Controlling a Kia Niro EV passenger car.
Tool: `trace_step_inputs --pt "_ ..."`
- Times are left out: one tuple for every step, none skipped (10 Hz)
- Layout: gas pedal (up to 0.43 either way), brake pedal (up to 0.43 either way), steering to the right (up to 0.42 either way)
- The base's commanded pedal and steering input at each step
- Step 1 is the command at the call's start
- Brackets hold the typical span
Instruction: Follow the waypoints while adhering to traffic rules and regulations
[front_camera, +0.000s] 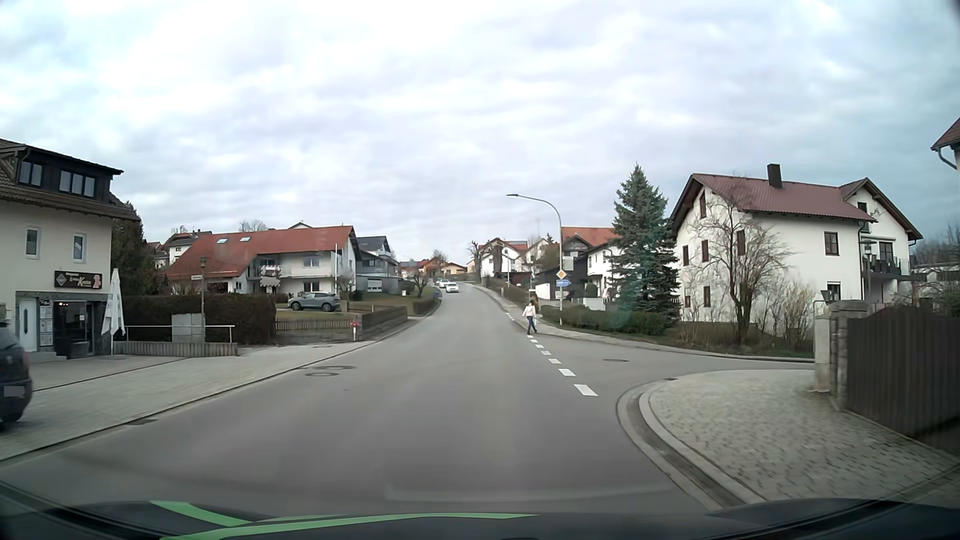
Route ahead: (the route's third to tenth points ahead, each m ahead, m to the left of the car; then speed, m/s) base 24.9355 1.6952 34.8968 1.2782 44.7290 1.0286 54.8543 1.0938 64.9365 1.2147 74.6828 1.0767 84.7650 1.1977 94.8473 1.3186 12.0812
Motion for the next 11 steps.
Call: trace_step_inputs --pt "0.087 0.000 0.005" --pt "0.087 0.000 0.004" --pt "0.087 0.000 0.002" --pt "0.087 0.000 0.001" --pt "0.098 0.000 0.000" --pt "0.098 0.000 0.000" --pt "0.118 0.000 0.000" --pt "0.118 0.000 0.000" --pt "0.138 0.000 0.000" --pt "0.150 0.000 0.000" --pt "0.150 0.000 0.000"
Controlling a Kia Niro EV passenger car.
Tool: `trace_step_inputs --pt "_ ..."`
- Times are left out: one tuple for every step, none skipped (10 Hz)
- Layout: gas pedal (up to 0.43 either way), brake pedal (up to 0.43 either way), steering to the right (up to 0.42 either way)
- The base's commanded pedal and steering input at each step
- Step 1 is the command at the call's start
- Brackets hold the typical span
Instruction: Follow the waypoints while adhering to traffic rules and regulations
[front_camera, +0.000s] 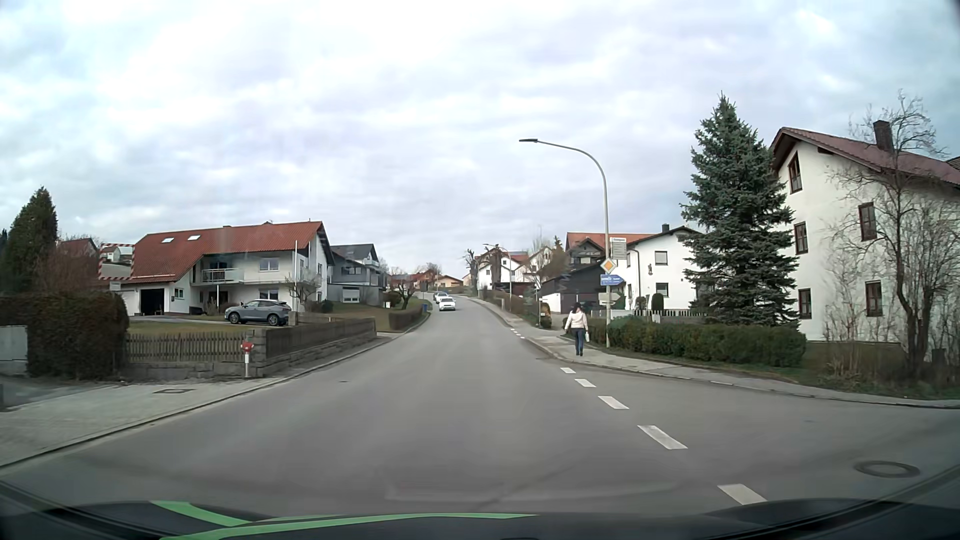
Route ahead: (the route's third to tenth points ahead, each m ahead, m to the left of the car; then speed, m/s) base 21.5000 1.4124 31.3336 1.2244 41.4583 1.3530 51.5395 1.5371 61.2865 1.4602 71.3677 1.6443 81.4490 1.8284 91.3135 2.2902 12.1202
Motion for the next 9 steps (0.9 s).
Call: trace_step_inputs --pt "0.150 0.000 0.000" --pt "0.157 0.000 0.000" --pt "0.157 0.000 0.000" --pt "0.157 0.000 0.000" --pt "0.157 0.000 0.000" --pt "0.157 0.000 0.000" --pt "0.157 0.000 0.002" --pt "0.157 0.000 0.003" --pt "0.157 0.000 0.003"
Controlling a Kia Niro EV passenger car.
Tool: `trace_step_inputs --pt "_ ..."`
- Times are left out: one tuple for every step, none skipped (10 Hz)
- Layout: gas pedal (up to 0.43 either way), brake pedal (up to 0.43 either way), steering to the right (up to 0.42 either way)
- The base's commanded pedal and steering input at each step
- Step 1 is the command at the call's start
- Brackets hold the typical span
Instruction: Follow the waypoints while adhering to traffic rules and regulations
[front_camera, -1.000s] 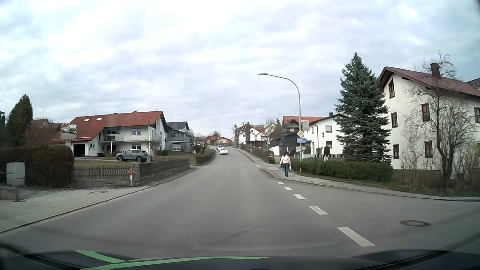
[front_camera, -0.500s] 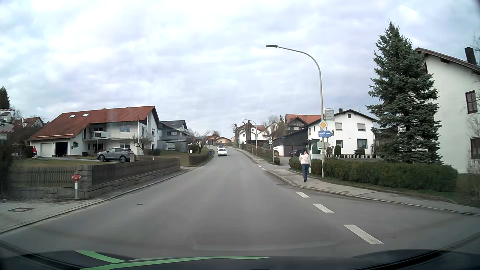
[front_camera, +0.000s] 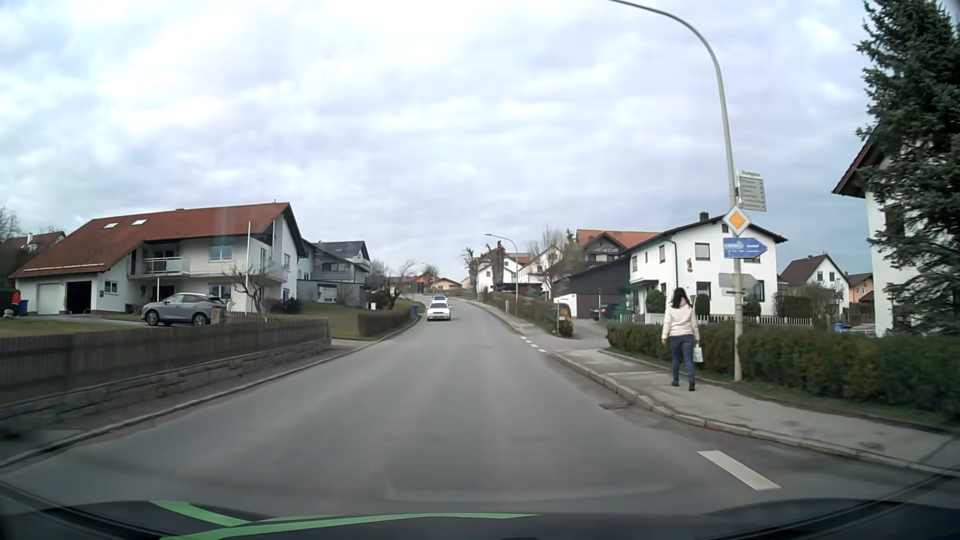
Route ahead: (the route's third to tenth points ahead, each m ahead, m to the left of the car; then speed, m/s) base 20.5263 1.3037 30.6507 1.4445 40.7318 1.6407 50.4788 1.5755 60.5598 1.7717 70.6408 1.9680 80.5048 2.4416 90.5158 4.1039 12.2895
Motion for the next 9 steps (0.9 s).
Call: trace_step_inputs --pt "0.157 0.000 0.003" --pt "0.157 0.000 0.004" --pt "0.169 0.000 0.004" --pt "0.169 0.000 0.005" --pt "0.169 0.000 0.006" --pt "0.169 0.000 0.007" --pt "0.169 0.000 0.007" --pt "0.169 0.000 0.007" --pt "0.169 0.000 0.007"
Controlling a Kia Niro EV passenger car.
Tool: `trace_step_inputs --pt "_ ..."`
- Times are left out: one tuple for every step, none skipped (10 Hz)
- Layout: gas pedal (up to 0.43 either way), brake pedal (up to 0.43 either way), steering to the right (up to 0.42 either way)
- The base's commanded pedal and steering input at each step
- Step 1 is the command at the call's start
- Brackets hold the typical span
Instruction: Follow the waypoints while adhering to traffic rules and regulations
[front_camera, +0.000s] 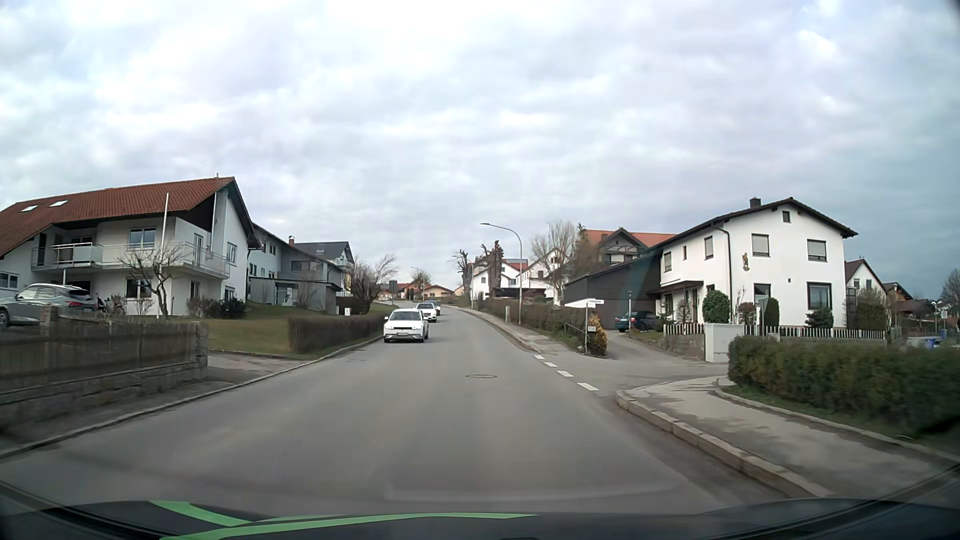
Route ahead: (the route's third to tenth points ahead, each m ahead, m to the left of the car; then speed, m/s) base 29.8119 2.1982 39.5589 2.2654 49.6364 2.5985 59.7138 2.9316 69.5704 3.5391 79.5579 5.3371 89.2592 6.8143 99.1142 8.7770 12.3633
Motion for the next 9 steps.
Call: trace_step_inputs --pt "0.169 0.000 0.006" --pt "0.169 0.000 0.005" --pt "0.169 0.000 0.004" --pt "0.169 0.000 0.002" --pt "0.177 0.000 0.002" --pt "0.177 0.000 0.002" --pt "0.189 0.000 0.002" --pt "0.189 0.000 0.002" --pt "0.197 0.000 0.001"
